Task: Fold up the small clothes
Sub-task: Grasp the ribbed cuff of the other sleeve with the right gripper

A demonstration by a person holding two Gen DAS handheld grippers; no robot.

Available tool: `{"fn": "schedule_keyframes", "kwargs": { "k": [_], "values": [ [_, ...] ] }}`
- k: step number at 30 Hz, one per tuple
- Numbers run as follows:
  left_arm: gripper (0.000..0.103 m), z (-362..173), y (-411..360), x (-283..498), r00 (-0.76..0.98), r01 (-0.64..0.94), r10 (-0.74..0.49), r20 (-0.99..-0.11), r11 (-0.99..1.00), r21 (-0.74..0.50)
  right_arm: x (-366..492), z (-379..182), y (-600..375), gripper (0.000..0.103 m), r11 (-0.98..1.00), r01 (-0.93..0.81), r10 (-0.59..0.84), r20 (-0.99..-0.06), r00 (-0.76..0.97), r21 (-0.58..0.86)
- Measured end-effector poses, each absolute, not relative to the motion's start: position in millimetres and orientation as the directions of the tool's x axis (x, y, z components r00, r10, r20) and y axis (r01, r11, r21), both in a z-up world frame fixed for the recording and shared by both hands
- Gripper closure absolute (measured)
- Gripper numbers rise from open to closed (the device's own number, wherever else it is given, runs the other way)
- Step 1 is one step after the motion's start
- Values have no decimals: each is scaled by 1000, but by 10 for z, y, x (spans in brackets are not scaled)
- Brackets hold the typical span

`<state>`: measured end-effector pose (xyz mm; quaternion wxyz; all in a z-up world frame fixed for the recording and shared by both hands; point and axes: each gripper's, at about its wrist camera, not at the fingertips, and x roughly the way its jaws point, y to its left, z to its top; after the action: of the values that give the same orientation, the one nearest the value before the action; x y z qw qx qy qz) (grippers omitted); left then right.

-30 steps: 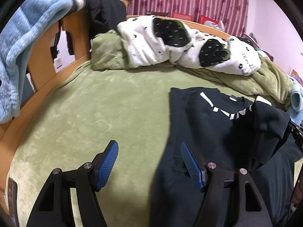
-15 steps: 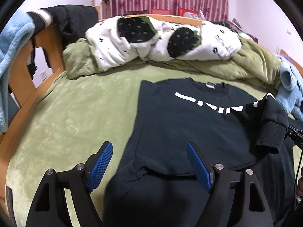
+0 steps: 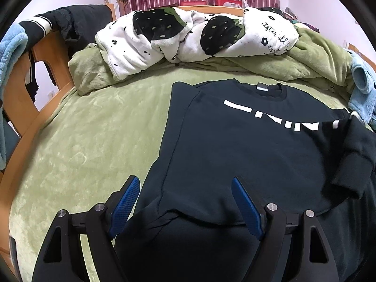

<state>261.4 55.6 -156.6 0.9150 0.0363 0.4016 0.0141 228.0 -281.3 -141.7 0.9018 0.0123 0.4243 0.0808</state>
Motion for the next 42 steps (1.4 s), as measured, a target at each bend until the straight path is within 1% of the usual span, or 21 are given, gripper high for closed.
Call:
{"fn": "schedule_keyframes", "kwargs": {
  "k": [1, 3, 4, 5, 7, 9, 12, 15, 19, 21, 24, 27, 30, 31, 32, 33, 34, 36, 37, 39, 42],
  "values": [
    [24, -1560, 562, 2609, 678, 4, 52, -733, 997, 74, 2263, -1401, -2806, 47, 986, -137, 160, -761, 629, 94],
    [24, -1556, 563, 2611, 681, 3, 54, -731, 997, 77, 2198, -1302, -2741, 47, 992, -124, 96, -735, 671, 16],
    [24, -1549, 564, 2607, 683, 4, 52, -729, 997, 75, 2140, -1219, -2707, 47, 992, -123, 67, -706, 705, -29],
    [24, -1544, 563, 2606, 684, 4, 50, -728, 997, 73, 2104, -1163, -2696, 47, 990, -135, 68, -691, 720, -42],
    [24, -1538, 560, 2601, 685, 3, 47, -727, 998, 68, 2057, -1066, -2700, 47, 989, -139, 72, -673, 736, -46],
    [24, -1540, 558, 2598, 686, 4, 48, -726, 998, 70, 2040, -1035, -2689, 47, 992, -123, 81, -665, 743, -17],
    [24, -1536, 561, 2593, 686, 3, 49, -726, 998, 70, 2069, -1113, -2508, 47, 985, -172, 133, -682, 720, 10],
    [24, -1536, 591, 2588, 687, -5, 52, -725, 998, 67, 2058, -1272, -2217, 47, 973, -229, 153, -685, 713, -21],
    [24, -1565, 655, 2607, 682, -14, 55, -730, 998, 61, 2105, -1494, -1886, 46, 951, -308, 202, -709, 675, -22],
    [24, -1583, 676, 2627, 678, -16, 56, -733, 998, 62, 2146, -1624, -1748, 40, 944, -325, 181, -726, 663, -62],
    [24, -1606, 696, 2654, 672, -14, 57, -738, 998, 64, 2204, -1829, -1647, 35, 935, -327, 120, -751, 650, -133],
    [24, -1610, 694, 2667, 673, -12, 60, -737, 998, 69, 2282, -1993, -1728, 33, 947, -280, 59, -772, 633, -157],
    [24, -1617, 688, 2671, 674, -15, 67, -736, 997, 77, 2408, -2122, -1848, 34, 959, -208, -21, -785, 619, -190],
    [24, -1617, 687, 2667, 676, -15, 73, -734, 996, 85, 2439, -2120, -1890, 37, 964, -198, -18, -782, 623, -180],
    [24, -1621, 680, 2666, 678, -14, 80, -730, 995, 96, 2450, -2093, -1936, 49, 969, -176, -25, -772, 635, -176],
    [24, -1619, 672, 2665, 683, -15, 89, -725, 994, 108, 2458, -2068, -1976, 82, 969, -152, -51, -763, 645, -193],
    [24, -1618, 659, 2659, 686, -16, 93, -722, 993, 113, 2470, -2033, -2029, 87, 969, -124, -85, -755, 650, -216],
    [24, -1607, 660, 2661, 688, -18, 94, -719, 993, 113, 2476, -1942, -2194, 88, 982, -124, -28, -756, 654, -144],
    [24, -1604, 652, 2658, 689, -20, 95, -718, 994, 112, 2464, -1874, -2295, 89, 986, -109, -19, -743, 669, -123],
    [24, -1595, 661, 2661, 693, -24, 99, -714, 993, 114, 2449, -1733, -2484, 89, 991, -60, -43, -708, 705, -120],
    [24, -1588, 663, 2656, 699, -34, 106, -707, 993, 115, 2440, -1527, -2852, 89, 999, 14, -44, -675, 737, -50]
  ]
}}
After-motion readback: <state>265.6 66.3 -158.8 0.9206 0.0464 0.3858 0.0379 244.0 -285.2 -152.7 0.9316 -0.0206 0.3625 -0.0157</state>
